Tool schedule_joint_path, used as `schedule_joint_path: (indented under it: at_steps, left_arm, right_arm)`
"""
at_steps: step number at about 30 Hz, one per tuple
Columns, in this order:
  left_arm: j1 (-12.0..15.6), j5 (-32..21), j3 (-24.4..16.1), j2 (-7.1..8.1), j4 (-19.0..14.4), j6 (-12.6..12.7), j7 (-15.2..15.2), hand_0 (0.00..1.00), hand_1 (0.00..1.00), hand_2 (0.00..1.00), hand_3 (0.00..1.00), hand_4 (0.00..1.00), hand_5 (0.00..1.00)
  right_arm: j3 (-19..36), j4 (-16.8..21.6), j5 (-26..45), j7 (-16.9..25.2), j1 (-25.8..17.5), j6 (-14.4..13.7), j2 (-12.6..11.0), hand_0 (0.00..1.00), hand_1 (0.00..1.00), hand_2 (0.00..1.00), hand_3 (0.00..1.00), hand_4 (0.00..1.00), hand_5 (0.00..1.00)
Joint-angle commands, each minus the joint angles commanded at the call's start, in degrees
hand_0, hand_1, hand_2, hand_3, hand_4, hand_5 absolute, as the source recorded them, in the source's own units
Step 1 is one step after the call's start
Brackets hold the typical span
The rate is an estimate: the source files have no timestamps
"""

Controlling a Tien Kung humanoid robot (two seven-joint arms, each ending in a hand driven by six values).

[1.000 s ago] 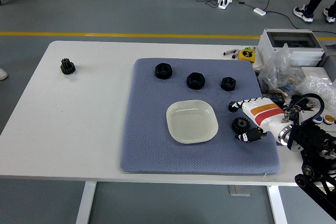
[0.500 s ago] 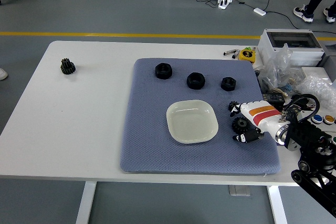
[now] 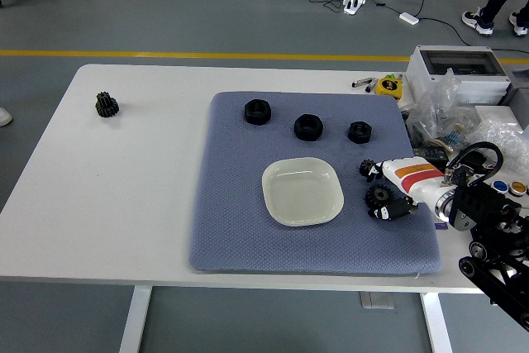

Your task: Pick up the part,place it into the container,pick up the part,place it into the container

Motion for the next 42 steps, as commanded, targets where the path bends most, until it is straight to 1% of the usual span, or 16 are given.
schedule_joint_path:
  at_steps: [2, 3, 8, 9, 14, 15, 20, 21, 26, 27, 32, 33, 38, 39, 42]
  left_arm:
    - [0.03, -0.02, 0.00, -0.03, 0.00, -0.01, 0.02, 0.668, 0.635, 0.637, 0.591, 0.644, 0.592]
    - [0.04, 0.09, -0.09, -0.05, 0.00, -0.03, 0.07, 0.668, 0.635, 0.637, 0.591, 0.644, 0.592]
    - [-0.03, 0.09, -0.05, 0.05, 0.00, -0.01, 0.02, 0.668, 0.635, 0.637, 0.591, 0.644, 0.592]
    - [-0.05, 0.04, -0.01, 0.08, 0.00, 0.00, -0.01, 0.668, 0.634, 0.635, 0.591, 0.644, 0.592]
    - [-0.17, -0.17, 0.22, 0.16, -0.03, 0.02, -0.16, 0.668, 0.634, 0.635, 0.591, 0.644, 0.592]
    - [-0.15, -0.14, 0.18, 0.15, -0.03, 0.03, -0.15, 0.668, 0.634, 0.637, 0.591, 0.644, 0.592]
    - [-0.01, -0.03, 0.09, 0.11, -0.02, 0.07, -0.08, 0.668, 0.634, 0.637, 0.591, 0.644, 0.592]
    - [0.01, 0.01, 0.04, 0.11, -0.01, 0.08, -0.05, 0.667, 0.634, 0.636, 0.591, 0.644, 0.592]
    - [0.03, -0.23, 0.18, 0.15, -0.01, 0.14, -0.10, 0.667, 0.634, 0.636, 0.591, 0.644, 0.592]
    - [0.03, -0.33, 0.25, 0.16, -0.02, 0.15, -0.13, 0.667, 0.635, 0.636, 0.591, 0.644, 0.592]
    - [0.08, -0.35, 0.28, 0.10, -0.06, 0.06, -0.10, 0.667, 0.635, 0.636, 0.591, 0.644, 0.592]
    - [0.12, -0.39, 0.34, 0.09, -0.08, 0.04, -0.11, 0.667, 0.634, 0.636, 0.591, 0.644, 0.592]
    - [0.29, -0.27, 0.26, 0.07, -0.08, -0.02, -0.08, 0.667, 0.634, 0.636, 0.591, 0.644, 0.592]
    - [0.30, -0.25, 0.25, 0.09, -0.08, -0.02, -0.09, 0.667, 0.634, 0.637, 0.591, 0.644, 0.592]
    - [0.27, -0.22, 0.22, 0.17, -0.06, -0.02, -0.13, 0.667, 0.634, 0.637, 0.591, 0.644, 0.592]
  right_arm:
    - [0.17, 0.07, 0.00, -0.01, -0.19, 0.20, -0.09, 0.563, 0.622, 0.655, 0.636, 0.874, 0.293]
    - [0.25, 0.16, -0.03, 0.00, -0.29, 0.34, -0.14, 0.461, 0.564, 0.612, 0.569, 0.834, 0.284]
    - [0.35, 0.62, -0.38, 0.21, -0.66, 1.22, -0.36, 0.461, 0.564, 0.612, 0.569, 0.834, 0.284]
    - [0.34, 0.66, -0.42, 0.25, -0.71, 1.33, -0.38, 0.388, 0.486, 0.572, 0.531, 0.788, 0.255]
    - [0.21, 0.67, -0.34, 0.52, -0.91, 1.48, -0.45, 0.388, 0.486, 0.572, 0.531, 0.788, 0.255]
    - [0.20, 0.68, -0.27, 0.57, -0.92, 1.45, -0.45, 0.313, 0.446, 0.524, 0.511, 0.738, 0.238]
    - [0.00, 0.91, 0.02, 0.82, -0.87, 1.12, -0.49, 0.313, 0.446, 0.524, 0.511, 0.738, 0.238]
    - [-0.13, 0.90, 0.11, 0.90, -0.82, 1.07, -0.48, 0.263, 0.400, 0.480, 0.492, 0.699, 0.230]
    - [-0.59, 0.79, 0.72, 1.47, -0.86, 0.24, -0.31, 0.263, 0.400, 0.480, 0.492, 0.699, 0.230]
    - [-0.65, 0.79, 0.80, 1.55, -0.89, 0.10, -0.28, 0.258, 0.395, 0.465, 0.478, 0.626, 0.234]
    - [-0.75, 1.21, 1.16, 1.60, -1.10, -0.99, -0.28, 0.258, 0.395, 0.465, 0.478, 0.626, 0.234]
    - [-0.75, 1.39, 1.34, 1.59, -1.17, -1.36, -0.32, 0.235, 0.390, 0.446, 0.466, 0.635, 0.225]
    - [-0.89, 2.70, 0.25, 1.40, -1.23, -3.30, -0.50, 0.235, 0.390, 0.446, 0.466, 0.635, 0.225]
    - [-0.90, 2.88, 0.08, 1.40, -1.23, -3.48, -0.52, 0.238, 0.391, 0.447, 0.461, 0.626, 0.254]
    - [-0.84, 3.90, -0.75, 1.30, -1.04, -3.89, -0.64, 0.238, 0.391, 0.447, 0.461, 0.626, 0.254]
